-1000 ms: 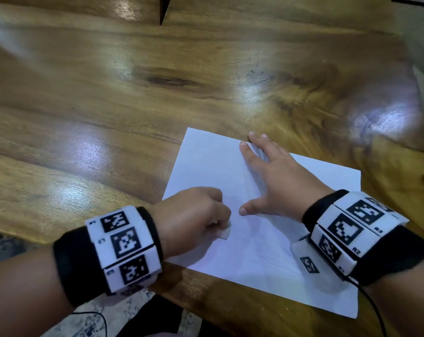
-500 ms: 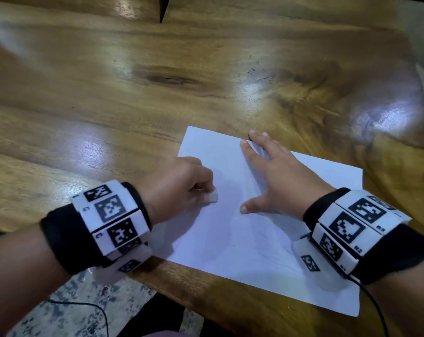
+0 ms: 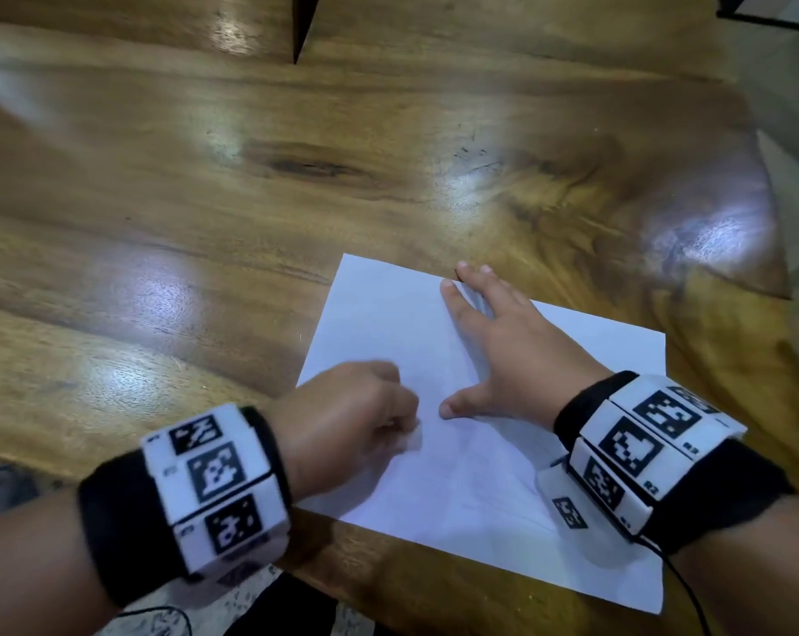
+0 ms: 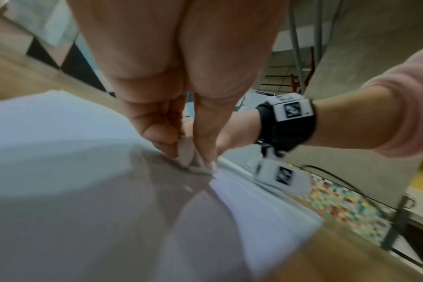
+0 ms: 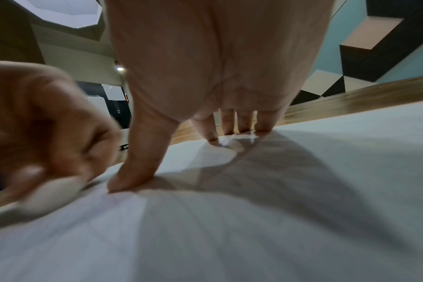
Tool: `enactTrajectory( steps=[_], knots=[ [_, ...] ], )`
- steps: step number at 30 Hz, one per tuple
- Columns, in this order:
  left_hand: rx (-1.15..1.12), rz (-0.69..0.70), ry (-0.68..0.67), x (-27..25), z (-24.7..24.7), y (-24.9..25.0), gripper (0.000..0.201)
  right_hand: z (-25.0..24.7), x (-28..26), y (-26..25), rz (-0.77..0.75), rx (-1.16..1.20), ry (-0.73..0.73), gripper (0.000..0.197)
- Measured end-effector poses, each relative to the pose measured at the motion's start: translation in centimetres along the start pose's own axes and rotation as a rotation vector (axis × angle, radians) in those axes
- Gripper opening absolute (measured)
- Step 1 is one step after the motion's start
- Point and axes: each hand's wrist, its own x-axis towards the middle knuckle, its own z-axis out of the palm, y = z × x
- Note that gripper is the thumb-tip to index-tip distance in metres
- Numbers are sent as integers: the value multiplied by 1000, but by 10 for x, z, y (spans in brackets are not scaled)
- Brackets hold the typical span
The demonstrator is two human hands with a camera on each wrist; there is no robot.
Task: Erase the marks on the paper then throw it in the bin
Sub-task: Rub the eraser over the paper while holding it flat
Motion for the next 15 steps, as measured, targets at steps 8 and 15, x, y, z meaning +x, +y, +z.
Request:
enactTrajectory(
  steps=[8, 15],
  knots=[
    [10, -17, -57, -12, -7, -4, 9, 1, 0, 2, -16, -2, 7, 120],
    [14, -10, -115, -30, -1, -1, 13, 1, 0, 3, -23, 6, 13, 120]
  ],
)
